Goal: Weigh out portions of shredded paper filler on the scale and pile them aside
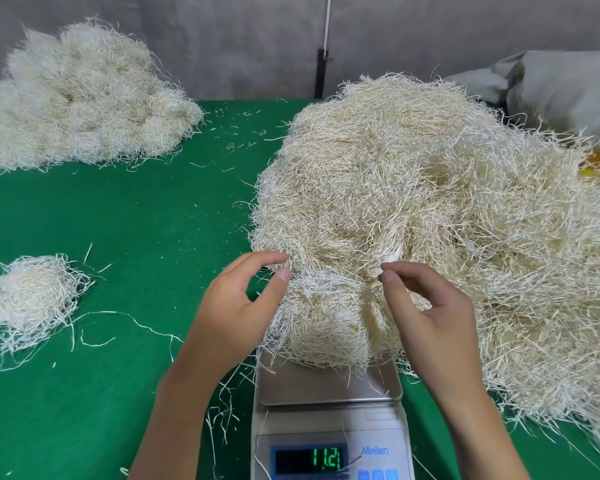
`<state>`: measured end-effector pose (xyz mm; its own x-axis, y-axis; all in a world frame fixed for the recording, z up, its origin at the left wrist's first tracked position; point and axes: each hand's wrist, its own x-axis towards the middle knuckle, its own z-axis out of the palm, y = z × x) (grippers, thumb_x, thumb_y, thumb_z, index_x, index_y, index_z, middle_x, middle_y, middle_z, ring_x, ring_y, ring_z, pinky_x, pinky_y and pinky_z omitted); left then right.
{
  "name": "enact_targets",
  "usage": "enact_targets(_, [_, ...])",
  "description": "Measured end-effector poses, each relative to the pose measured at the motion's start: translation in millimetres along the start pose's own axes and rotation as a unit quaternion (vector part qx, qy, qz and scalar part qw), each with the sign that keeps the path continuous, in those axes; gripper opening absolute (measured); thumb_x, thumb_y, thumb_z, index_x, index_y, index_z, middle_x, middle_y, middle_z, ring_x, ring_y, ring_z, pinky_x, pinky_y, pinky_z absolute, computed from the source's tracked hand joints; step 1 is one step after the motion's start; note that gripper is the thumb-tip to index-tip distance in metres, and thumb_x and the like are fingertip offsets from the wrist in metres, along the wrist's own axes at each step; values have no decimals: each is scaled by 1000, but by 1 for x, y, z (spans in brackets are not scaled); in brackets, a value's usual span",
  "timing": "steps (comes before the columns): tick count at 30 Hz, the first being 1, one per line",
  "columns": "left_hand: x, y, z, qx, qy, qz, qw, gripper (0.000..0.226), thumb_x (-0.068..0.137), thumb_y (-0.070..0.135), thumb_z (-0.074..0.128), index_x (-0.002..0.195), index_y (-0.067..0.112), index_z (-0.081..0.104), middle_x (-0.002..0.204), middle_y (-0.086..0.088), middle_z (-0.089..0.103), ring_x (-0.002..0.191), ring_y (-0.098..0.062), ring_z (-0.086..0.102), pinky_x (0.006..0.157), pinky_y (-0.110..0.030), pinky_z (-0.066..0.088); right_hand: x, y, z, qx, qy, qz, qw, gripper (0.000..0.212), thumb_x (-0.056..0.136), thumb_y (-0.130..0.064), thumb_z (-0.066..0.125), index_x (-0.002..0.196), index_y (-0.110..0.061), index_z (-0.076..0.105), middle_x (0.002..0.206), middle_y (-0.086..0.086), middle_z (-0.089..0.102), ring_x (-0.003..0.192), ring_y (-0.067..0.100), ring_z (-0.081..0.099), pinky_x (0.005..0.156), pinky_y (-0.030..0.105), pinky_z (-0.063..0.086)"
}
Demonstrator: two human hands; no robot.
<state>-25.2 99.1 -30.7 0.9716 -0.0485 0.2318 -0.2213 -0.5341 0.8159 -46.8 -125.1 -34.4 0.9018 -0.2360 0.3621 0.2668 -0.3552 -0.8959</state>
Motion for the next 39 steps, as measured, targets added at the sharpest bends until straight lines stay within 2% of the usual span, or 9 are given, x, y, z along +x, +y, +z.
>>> enact_targets(3, [2, -5, 3, 37, -63, -21, 997, 45, 82, 75, 43, 122, 58, 52, 127, 53, 37, 123, 29, 25, 103, -17, 24, 1, 5, 2, -148, -91, -1, 985, 37, 84, -48, 53, 120, -40, 61, 126, -33, 55, 127, -4, 44, 107, 20, 36])
enact_targets(7, [5, -18, 16, 184, -255, -87, 945, 99, 62, 100, 28, 149, 52, 20, 153, 35, 7, 145, 0, -10, 118, -43, -9, -2, 26, 12, -378, -355, 30, 855, 103, 72, -76, 53, 149, -52, -11, 155, -24, -16, 147, 11, -22, 117, 39, -13])
enact_targets(10, [4, -25, 30, 164, -286, -106, 938, 95, 66, 98, 17, 148, 52, 20, 157, 29, -3, 147, -6, -18, 120, -43, -12, -6, 31, 27, -354, -371, 26, 858, 100, 80, -53, 67, 153, -42, -1, 158, -11, 11, 148, 19, 8, 119, 34, 14])
enact_targets(14, [-3, -13, 38, -49, -186, -109, 975, 84, 67, 95, 34, 138, 51, 34, 153, 31, 28, 145, 8, 12, 119, -22, 17, -2, 6, 47, -182, -224, 17, 957, 75, 77, -1, 59, 134, -48, 44, 131, -16, 56, 112, 14, 58, 92, 30, 49])
enact_targets(17, [0, 0, 33, -379, -26, -226, 897, 114, 30, 77, 84, 131, 52, 38, 131, 16, 59, 105, -1, 65, 78, -19, 54, 3, -27, 68, 53, -224, 98, 968, 87, 76, 8, 52, 104, -74, 47, 98, -28, 66, 62, -5, 59, 56, 15, 49])
enact_targets(21, [17, -1, 7, -551, 84, -277, 782, 103, 35, 50, 87, 129, 16, 61, 114, -15, 71, 83, -24, 73, 58, -30, 56, -3, -67, 104, 82, -376, 108, 917, 80, 71, -31, 51, 132, -72, 19, 154, -21, 30, 136, -2, 36, 113, 32, 35])
enact_targets(25, [24, -9, -20, -539, 227, -264, 767, 90, 54, 37, 74, 137, 10, 52, 113, -15, 68, 95, -29, 70, 62, -32, 54, -5, -72, 135, 18, -372, 74, 925, 95, 70, -38, 51, 152, -49, 4, 134, -57, 2, 122, -38, -1, 121, 27, 10])
enact_targets(32, [24, -29, -68, -470, 366, -209, 775, 45, 86, 12, 65, 107, 50, 54, 102, 13, 71, 89, -4, 69, 69, -26, 56, -16, -71, 193, 5, -94, -110, 990, 56, 75, -49, 52, 131, -45, 48, 128, -35, 39, 122, -19, 34, 94, 4, 28])
enact_targets(39, [13, -50, -88, -450, 388, -235, 770, 54, 66, 69, 55, 103, 30, 59, 98, 15, 66, 99, -15, 62, 91, -40, 50, -18, -102, 265, 262, -337, 205, 881, 53, 77, -60, 71, 120, -30, 66, 111, -13, 72, 106, 8, 67, 86, 28, 53])
